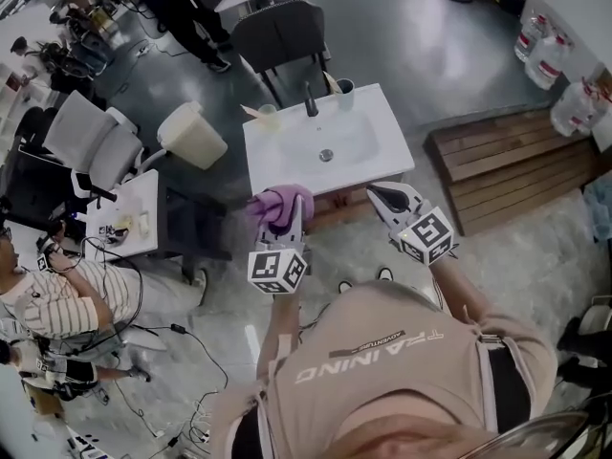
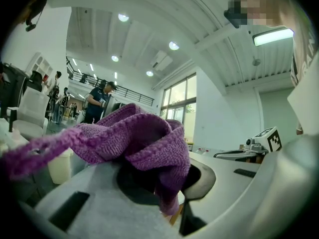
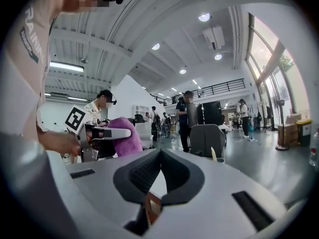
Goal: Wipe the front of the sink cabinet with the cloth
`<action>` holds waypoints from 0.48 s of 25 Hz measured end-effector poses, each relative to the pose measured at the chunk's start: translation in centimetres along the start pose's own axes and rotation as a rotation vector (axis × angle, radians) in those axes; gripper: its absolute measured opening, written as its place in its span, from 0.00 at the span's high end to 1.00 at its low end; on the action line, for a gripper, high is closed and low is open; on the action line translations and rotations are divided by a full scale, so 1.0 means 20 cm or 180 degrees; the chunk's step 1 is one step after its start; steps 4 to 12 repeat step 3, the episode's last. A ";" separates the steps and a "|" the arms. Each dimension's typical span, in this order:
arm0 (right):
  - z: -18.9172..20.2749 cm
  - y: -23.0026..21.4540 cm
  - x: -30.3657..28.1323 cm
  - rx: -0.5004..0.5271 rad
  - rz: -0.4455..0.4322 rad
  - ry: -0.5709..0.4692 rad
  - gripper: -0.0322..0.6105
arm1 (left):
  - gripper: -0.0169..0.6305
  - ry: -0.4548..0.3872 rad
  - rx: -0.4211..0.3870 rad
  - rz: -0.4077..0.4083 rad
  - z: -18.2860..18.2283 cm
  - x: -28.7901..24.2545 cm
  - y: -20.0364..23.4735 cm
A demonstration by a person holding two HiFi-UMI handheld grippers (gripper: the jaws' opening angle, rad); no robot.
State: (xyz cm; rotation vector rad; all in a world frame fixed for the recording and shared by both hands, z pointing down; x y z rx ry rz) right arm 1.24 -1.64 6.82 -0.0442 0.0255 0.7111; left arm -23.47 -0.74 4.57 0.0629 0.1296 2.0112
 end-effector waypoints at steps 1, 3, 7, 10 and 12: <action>0.00 -0.01 0.00 -0.0004 -0.0007 0.0002 0.93 | 0.90 -0.0014 0.0031 0.0033 -0.01 -0.01 0.00; 0.00 -0.02 -0.01 -0.0006 -0.0019 0.0008 0.93 | 0.90 -0.0054 0.0124 0.0122 -0.03 -0.04 -0.01; 0.00 -0.02 -0.01 -0.0006 -0.0019 0.0008 0.93 | 0.90 -0.0054 0.0124 0.0122 -0.03 -0.04 -0.01; 0.00 -0.02 -0.01 -0.0006 -0.0019 0.0008 0.93 | 0.90 -0.0054 0.0124 0.0122 -0.03 -0.04 -0.01; 0.00 -0.02 -0.01 -0.0006 -0.0019 0.0008 0.93 | 0.90 -0.0054 0.0124 0.0122 -0.03 -0.04 -0.01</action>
Point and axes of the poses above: the fingertips, and each gripper's own axes: x backward along the fingers, y to its left, z out of its underside, the point moved 8 cm from there along x, backward along the fingers, and after that the axes turned 3 degrees about -z, right-handed, at the moved point
